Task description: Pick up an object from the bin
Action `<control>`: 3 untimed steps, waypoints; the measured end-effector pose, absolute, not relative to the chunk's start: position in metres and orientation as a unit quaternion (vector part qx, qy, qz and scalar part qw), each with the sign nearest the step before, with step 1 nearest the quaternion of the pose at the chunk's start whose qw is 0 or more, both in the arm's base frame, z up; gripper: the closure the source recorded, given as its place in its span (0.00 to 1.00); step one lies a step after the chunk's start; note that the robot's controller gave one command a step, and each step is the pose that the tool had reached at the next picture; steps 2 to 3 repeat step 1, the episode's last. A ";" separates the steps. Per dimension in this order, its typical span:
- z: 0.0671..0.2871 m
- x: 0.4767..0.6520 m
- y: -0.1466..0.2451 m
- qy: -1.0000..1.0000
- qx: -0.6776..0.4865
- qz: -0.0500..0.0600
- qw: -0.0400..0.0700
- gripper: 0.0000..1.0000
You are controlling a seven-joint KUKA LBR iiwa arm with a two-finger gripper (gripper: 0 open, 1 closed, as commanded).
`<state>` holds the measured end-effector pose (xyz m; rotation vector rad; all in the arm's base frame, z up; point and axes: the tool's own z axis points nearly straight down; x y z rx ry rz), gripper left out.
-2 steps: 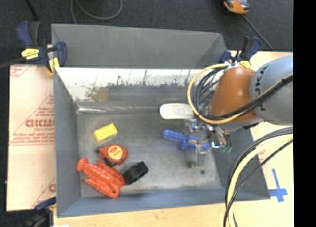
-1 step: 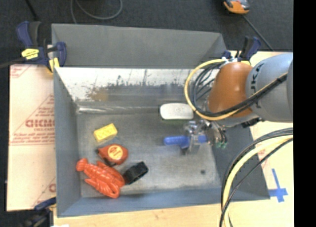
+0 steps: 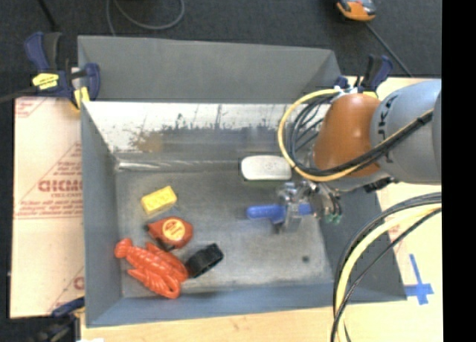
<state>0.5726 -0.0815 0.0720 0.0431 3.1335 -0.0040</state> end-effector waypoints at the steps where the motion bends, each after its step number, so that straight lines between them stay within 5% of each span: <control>1: 0.242 0.577 -0.095 1.000 0.023 -0.001 0.005 1.00; 3: 0.242 0.577 -0.095 1.000 0.023 -0.001 0.005 1.00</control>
Offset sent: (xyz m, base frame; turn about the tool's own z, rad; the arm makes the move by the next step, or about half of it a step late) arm 0.0000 0.0000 0.0000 0.0000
